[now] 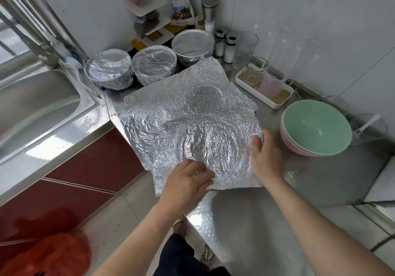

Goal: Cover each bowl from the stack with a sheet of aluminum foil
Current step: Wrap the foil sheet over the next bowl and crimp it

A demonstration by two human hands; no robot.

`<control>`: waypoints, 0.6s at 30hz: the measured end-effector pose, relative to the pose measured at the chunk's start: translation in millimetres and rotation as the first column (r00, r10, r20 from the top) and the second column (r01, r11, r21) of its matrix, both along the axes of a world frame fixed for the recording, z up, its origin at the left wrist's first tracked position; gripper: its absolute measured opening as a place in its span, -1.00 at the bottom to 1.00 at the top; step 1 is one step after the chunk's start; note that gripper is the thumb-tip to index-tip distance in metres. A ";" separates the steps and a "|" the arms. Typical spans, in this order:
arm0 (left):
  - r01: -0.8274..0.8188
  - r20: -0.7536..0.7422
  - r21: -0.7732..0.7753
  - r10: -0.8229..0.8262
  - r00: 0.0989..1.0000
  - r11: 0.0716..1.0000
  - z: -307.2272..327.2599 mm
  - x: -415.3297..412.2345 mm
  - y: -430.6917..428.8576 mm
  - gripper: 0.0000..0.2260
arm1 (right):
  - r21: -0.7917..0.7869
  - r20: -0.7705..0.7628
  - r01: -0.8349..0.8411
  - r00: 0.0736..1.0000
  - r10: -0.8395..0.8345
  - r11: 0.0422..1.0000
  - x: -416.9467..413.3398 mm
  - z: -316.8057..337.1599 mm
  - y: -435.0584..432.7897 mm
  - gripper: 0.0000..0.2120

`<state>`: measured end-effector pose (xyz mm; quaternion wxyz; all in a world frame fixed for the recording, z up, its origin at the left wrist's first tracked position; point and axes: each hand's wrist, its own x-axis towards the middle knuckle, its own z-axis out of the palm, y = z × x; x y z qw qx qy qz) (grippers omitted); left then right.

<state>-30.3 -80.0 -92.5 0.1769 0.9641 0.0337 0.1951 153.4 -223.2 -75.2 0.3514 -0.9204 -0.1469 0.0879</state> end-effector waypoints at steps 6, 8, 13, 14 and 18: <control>-0.011 0.012 0.007 0.011 1.000 1.000 -5.9 -2.5 0.5 -0.81 | 0.026 -0.003 0.044 0.999 -0.044 0.999 -6.7 -4.7 -0.5 -0.74; -0.020 0.014 0.006 0.020 1.000 1.000 -5.6 -1.9 -0.4 -0.82 | 0.031 0.012 0.050 0.999 -0.051 0.998 -7.6 -5.8 0.4 -0.77; -0.014 0.024 0.006 0.014 1.000 1.000 2.8 0.0 -1.5 -0.78 | -0.051 0.065 -0.012 0.998 0.015 0.999 -4.4 0.6 1.0 -0.72; -0.012 0.032 0.002 0.012 0.999 1.000 4.8 1.3 -2.0 -0.77 | -0.085 0.086 -0.027 0.996 0.034 0.996 -3.5 2.0 1.2 -0.68; 0.041 -0.031 -0.001 -0.041 0.999 0.999 -1.3 6.1 -3.1 -0.75 | -0.126 0.146 -0.019 0.989 0.038 0.992 -1.8 -0.8 1.0 -0.60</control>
